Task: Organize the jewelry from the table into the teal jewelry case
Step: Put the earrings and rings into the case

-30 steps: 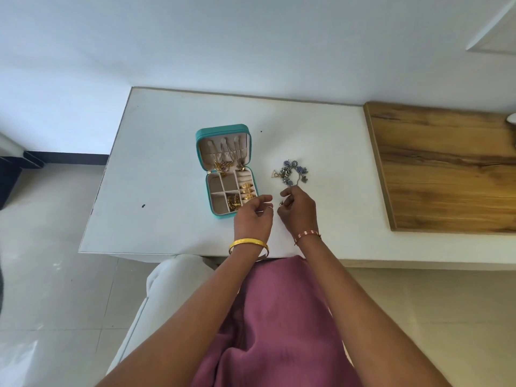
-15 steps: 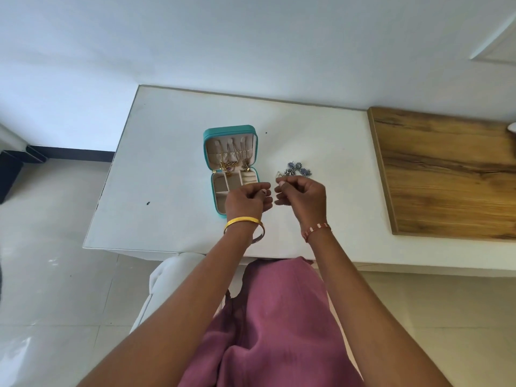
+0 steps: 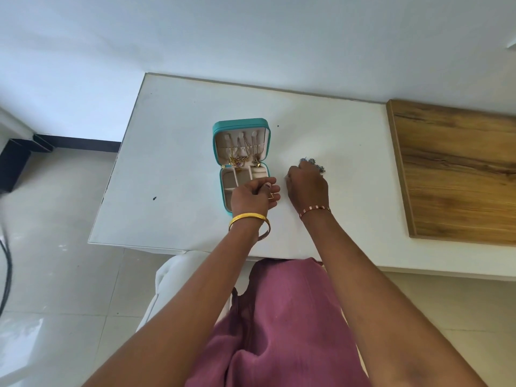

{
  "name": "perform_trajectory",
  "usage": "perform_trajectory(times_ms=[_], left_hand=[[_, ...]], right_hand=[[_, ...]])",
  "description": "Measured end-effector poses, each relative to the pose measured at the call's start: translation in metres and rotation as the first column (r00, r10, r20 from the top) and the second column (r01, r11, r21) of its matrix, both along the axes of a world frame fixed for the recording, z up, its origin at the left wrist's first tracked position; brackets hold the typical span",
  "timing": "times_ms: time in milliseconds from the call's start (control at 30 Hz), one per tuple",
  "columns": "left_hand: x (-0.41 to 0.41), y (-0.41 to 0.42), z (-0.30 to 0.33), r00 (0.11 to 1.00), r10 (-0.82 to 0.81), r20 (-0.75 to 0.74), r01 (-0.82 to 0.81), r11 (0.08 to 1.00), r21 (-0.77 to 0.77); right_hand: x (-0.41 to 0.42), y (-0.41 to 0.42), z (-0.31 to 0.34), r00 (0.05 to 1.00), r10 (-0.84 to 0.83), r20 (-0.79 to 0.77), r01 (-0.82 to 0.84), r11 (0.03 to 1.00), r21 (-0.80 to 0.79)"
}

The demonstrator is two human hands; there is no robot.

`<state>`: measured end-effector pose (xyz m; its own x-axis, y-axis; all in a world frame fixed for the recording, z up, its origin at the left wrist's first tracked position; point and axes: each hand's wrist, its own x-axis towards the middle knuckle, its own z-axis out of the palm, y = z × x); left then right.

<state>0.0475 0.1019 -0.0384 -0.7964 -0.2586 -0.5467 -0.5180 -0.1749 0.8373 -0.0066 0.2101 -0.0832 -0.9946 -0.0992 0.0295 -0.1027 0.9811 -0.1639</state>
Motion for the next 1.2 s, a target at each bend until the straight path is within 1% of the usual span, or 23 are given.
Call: perform_trajectory(times_ms=[100,167,200,267,300,367,433,467,500,533,700,833,900,967,1033,1100,1200], left_hand=[[0.006,-0.003,0.002,1.0,0.024,-0.008,-0.024,0.998,0.054],[0.013,-0.007,0.003,0.999,0.029,-0.021,-0.028,0.999,0.029],[0.017,-0.01,0.003,0.999,0.027,-0.03,-0.027,1.0,0.001],[0.025,-0.017,0.003,0.998,0.033,-0.052,-0.035,0.998,-0.044],[0.029,-0.022,0.002,0.997,0.043,-0.06,-0.047,0.997,-0.056],[0.038,-0.034,0.0,0.994,0.088,-0.069,-0.091,0.994,-0.054],[0.045,-0.046,-0.002,0.988,0.145,-0.06,-0.147,0.989,-0.027],[0.047,-0.051,-0.003,0.984,0.168,-0.052,-0.169,0.985,-0.019],[0.049,-0.055,-0.003,0.981,0.19,-0.046,-0.191,0.982,-0.013],[0.05,-0.059,-0.003,0.976,0.212,-0.038,-0.213,0.977,-0.004],[0.047,-0.067,-0.001,0.96,0.281,-0.006,-0.28,0.957,0.08],[0.044,-0.07,-0.004,0.955,0.294,0.032,-0.295,0.952,0.077],[0.044,-0.071,-0.006,0.954,0.297,0.046,-0.3,0.951,0.075],[0.046,-0.072,-0.008,0.953,0.3,0.047,-0.303,0.949,0.081],[0.047,-0.072,-0.01,0.95,0.31,0.044,-0.313,0.945,0.095],[0.048,-0.073,-0.01,0.947,0.318,0.045,-0.321,0.941,0.109],[0.049,-0.072,-0.009,0.945,0.323,0.05,-0.327,0.936,0.132]], right_hand=[[0.008,-0.003,0.003,0.997,0.068,-0.032,-0.069,0.997,-0.027],[0.014,-0.005,0.004,0.991,0.067,-0.117,-0.073,0.996,-0.053],[0.016,-0.005,0.006,0.992,0.039,-0.119,-0.053,0.992,-0.111],[0.02,-0.007,0.013,0.997,-0.064,-0.041,0.049,0.952,-0.301],[0.022,-0.009,0.016,0.993,-0.119,-0.005,0.107,0.906,-0.41],[0.028,-0.015,0.028,0.98,-0.179,0.092,0.198,0.769,-0.608],[0.035,-0.025,0.037,0.967,-0.15,0.204,0.253,0.63,-0.734],[0.038,-0.031,0.038,0.962,-0.115,0.248,0.267,0.598,-0.756],[0.04,-0.037,0.039,0.958,-0.077,0.277,0.267,0.592,-0.76],[0.042,-0.043,0.04,0.955,-0.045,0.294,0.26,0.607,-0.751],[0.042,-0.068,0.045,0.957,0.049,0.285,0.156,0.743,-0.651],[0.037,-0.079,0.043,0.954,0.095,0.286,0.082,0.831,-0.55],[0.036,-0.082,0.041,0.955,0.096,0.282,0.065,0.857,-0.511],[0.035,-0.083,0.041,0.962,0.069,0.263,0.079,0.854,-0.515],[0.037,-0.082,0.042,0.972,0.032,0.234,0.107,0.825,-0.555],[0.041,-0.08,0.045,0.974,-0.001,0.228,0.143,0.783,-0.605],[0.054,-0.077,0.048,0.959,-0.01,0.285,0.209,0.702,-0.681]])
